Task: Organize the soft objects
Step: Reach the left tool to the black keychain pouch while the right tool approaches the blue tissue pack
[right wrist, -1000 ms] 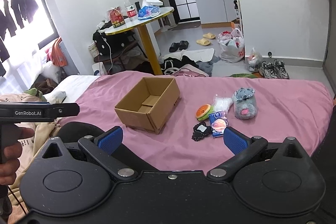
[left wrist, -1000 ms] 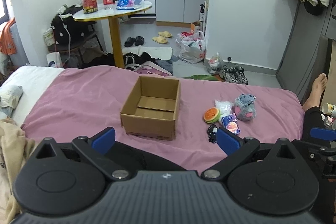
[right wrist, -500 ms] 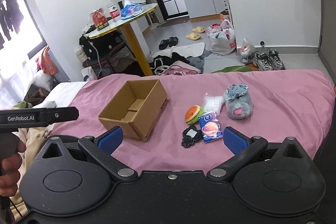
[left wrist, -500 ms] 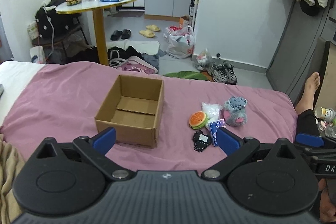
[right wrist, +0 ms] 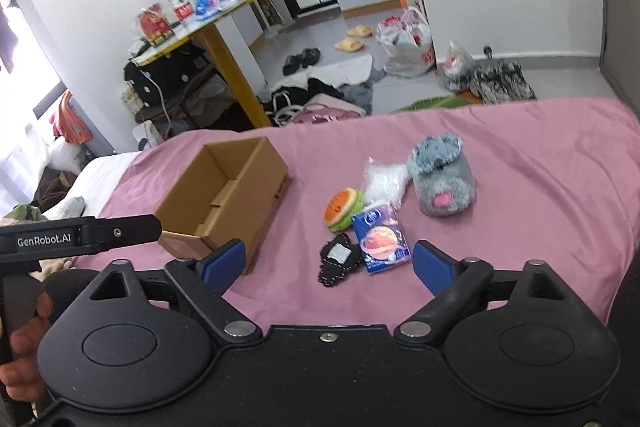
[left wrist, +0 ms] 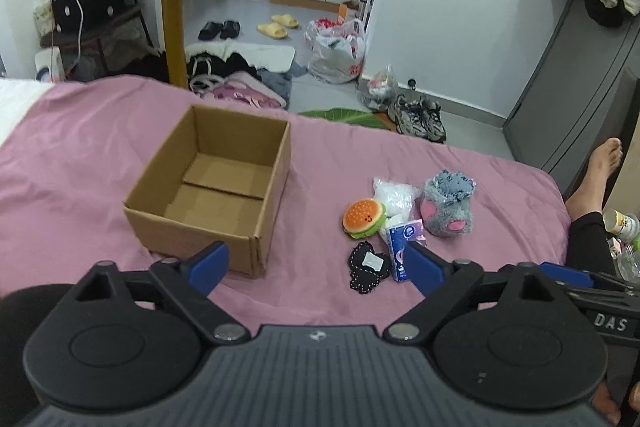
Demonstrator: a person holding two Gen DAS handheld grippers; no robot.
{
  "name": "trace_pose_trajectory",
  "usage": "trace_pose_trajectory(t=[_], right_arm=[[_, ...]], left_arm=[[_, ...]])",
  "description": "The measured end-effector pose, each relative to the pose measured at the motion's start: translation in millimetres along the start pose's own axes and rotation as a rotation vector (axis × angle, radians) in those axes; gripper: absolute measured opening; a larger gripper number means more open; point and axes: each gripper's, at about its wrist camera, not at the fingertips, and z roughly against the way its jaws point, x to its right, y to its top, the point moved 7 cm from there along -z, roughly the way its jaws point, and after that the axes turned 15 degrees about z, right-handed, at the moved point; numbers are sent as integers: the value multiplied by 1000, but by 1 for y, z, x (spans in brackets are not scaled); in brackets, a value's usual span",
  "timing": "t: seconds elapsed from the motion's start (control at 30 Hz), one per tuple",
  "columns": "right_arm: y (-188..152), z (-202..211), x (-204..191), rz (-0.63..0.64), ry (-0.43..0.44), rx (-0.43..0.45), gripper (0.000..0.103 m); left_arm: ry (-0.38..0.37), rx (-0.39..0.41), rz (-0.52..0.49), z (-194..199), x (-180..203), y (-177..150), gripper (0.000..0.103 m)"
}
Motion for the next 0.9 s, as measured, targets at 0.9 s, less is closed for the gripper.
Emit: trace_pose_trajectory(t=[0.9], right_arm=[[-14,-104,35,56,49,-206,72]], left_arm=[[-28,-259,92,-152,15,-25,48]])
